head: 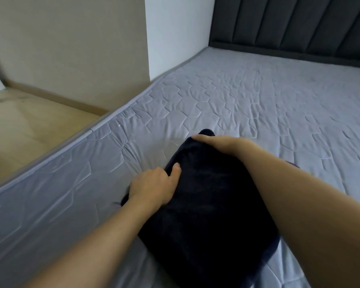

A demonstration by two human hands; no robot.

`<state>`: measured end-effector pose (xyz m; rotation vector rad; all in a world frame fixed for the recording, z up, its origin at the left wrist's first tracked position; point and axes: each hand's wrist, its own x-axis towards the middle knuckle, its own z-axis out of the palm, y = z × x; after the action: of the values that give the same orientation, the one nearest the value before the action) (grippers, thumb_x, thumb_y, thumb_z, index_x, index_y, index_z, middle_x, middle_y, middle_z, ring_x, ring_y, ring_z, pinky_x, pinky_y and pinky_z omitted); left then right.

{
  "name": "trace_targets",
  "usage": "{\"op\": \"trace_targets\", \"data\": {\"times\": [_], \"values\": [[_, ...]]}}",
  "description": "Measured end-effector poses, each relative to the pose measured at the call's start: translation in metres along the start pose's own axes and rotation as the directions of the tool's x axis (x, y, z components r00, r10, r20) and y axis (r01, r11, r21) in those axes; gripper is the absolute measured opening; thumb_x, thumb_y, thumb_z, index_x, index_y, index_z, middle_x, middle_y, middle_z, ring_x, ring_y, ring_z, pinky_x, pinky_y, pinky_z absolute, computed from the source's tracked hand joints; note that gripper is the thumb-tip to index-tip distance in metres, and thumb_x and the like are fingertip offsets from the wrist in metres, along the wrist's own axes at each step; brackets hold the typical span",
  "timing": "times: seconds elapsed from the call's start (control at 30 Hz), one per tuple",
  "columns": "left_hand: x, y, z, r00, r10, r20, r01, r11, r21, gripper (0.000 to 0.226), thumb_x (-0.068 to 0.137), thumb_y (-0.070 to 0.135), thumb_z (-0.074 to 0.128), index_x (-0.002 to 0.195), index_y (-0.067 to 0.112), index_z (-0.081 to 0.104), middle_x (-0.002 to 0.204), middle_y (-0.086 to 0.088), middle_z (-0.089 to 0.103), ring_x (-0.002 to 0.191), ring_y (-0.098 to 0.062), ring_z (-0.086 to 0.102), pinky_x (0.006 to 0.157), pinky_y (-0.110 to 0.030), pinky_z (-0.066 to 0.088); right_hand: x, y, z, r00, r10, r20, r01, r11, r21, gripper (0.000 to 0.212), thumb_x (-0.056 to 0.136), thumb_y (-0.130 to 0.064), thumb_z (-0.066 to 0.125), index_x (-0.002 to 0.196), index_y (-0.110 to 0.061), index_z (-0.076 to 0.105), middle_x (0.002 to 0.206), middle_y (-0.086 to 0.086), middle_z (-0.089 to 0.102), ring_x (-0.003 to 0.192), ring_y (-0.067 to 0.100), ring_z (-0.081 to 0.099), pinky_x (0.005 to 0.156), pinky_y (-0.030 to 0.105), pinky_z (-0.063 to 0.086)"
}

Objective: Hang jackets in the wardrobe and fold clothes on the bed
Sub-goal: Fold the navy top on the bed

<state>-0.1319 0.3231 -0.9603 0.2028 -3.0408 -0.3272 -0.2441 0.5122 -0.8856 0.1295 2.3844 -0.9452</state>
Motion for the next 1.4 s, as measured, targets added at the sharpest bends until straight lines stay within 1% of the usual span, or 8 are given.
{"op": "trace_targets", "data": {"times": [0.1, 0.2, 0.33, 0.43, 0.63, 0.97, 1.17, 1.4], "values": [[0.006, -0.006, 0.003, 0.998, 0.053, -0.014, -0.054, 0.997, -0.051, 0.018, 0.101, 0.043, 0.022, 0.114, 0.038, 0.034, 0.083, -0.01, 0.055, 0.077, -0.035, 0.055, 0.064, -0.041, 0.041, 0.016, 0.012, 0.011, 1.0, -0.004, -0.017, 0.006, 0.994, 0.105, 0.11, 0.038, -0.088, 0.069, 0.124, -0.02, 0.056, 0.119, 0.006, 0.062, 0.101, 0.027, 0.061, 0.09, 0.043, 0.047], [0.007, 0.0, -0.004, 0.992, -0.033, 0.124, 0.03, 0.999, 0.026, 0.057, 0.095, 0.057, 0.013, 0.121, 0.03, 0.056, 0.099, -0.012, 0.063, 0.094, -0.036, 0.059, 0.07, -0.037, 0.04, 0.003, 0.022, 0.014, 0.987, -0.003, -0.162, 0.042, 0.97, 0.239, 0.072, 0.062, -0.069, 0.069, 0.106, -0.013, 0.059, 0.091, 0.003, 0.065, 0.081, 0.021, 0.063, 0.069, 0.034, 0.05], [-0.021, 0.028, -0.068, 0.97, -0.146, 0.197, 0.165, 0.983, -0.085, 0.076, 0.08, 0.079, 0.016, 0.075, 0.016, 0.059, 0.075, -0.004, 0.061, 0.066, -0.023, 0.057, 0.059, -0.033, 0.042, -0.065, 0.024, -0.012, 0.988, 0.01, -0.155, 0.056, 0.908, 0.415, 0.044, 0.068, -0.051, 0.071, 0.094, -0.016, 0.066, 0.077, 0.003, 0.074, 0.069, 0.021, 0.071, 0.066, 0.037, 0.06], [-0.021, 0.051, -0.166, 0.99, -0.042, 0.134, 0.036, 0.998, 0.048, 0.073, 0.07, 0.082, 0.012, 0.055, 0.019, 0.046, 0.052, 0.004, 0.039, 0.045, -0.015, 0.035, 0.043, -0.028, 0.02, -0.124, -0.012, -0.074, 0.999, -0.006, -0.045, 0.03, 0.817, 0.576, 0.036, 0.074, -0.037, 0.08, 0.097, -0.012, 0.067, 0.075, 0.005, 0.075, 0.066, 0.022, 0.073, 0.05, 0.029, 0.056], [0.009, 0.041, -0.448, 0.986, 0.163, -0.044, -0.144, 0.949, 0.279, 0.059, 0.075, 0.069, 0.009, 0.058, 0.02, 0.037, 0.071, -0.006, 0.062, 0.069, -0.03, 0.06, 0.056, -0.033, 0.03, -0.259, -0.199, -0.189, 0.983, -0.181, 0.031, 0.114, 0.731, 0.672, 0.024, 0.085, -0.029, 0.072, 0.1, -0.01, 0.07, 0.094, 0.012, 0.075, 0.085, 0.028, 0.073, 0.067, 0.036, 0.059], [-0.075, -0.075, -0.9, 0.942, 0.131, -0.308, 0.01, 0.909, 0.417, 0.049, 0.08, 0.063, 0.01, 0.069, 0.023, 0.037, 0.061, 0.009, 0.043, 0.055, -0.018, 0.044, 0.047, -0.03, 0.023, -0.515, -0.591, -0.233, 0.891, -0.439, -0.117, 0.4, 0.633, 0.663, 0.05, 0.067, -0.057, 0.078, 0.089, -0.014, 0.069, 0.078, 0.001, 0.075, 0.068, 0.018, 0.073, 0.057, 0.028, 0.056], [-0.148, -0.187, -1.033, 0.9, 0.056, -0.432, 0.189, 0.844, 0.502, 0.04, 0.091, 0.047, 0.019, 0.071, 0.021, 0.042, 0.062, 0.008, 0.046, 0.053, -0.016, 0.044, 0.049, -0.031, 0.024, -0.591, -0.746, -0.158, 0.813, -0.573, -0.107, 0.487, 0.568, 0.663, 0.037, 0.077, -0.048, 0.074, 0.086, -0.013, 0.065, 0.085, 0.006, 0.072, 0.076, 0.024, 0.07, 0.066, 0.034, 0.058], [-0.17, -0.298, -1.087, 0.892, -0.031, -0.45, 0.289, 0.806, 0.516, 0.04, 0.095, 0.041, 0.023, 0.079, 0.017, 0.052, 0.066, 0.003, 0.054, 0.056, -0.019, 0.049, 0.055, -0.032, 0.035, -0.603, -0.861, -0.067, 0.805, -0.59, -0.057, 0.481, 0.594, 0.645, 0.037, 0.08, -0.047, 0.071, 0.083, -0.01, 0.062, 0.086, 0.009, 0.068, 0.077, 0.025, 0.066, 0.073, 0.034, 0.054]]}}
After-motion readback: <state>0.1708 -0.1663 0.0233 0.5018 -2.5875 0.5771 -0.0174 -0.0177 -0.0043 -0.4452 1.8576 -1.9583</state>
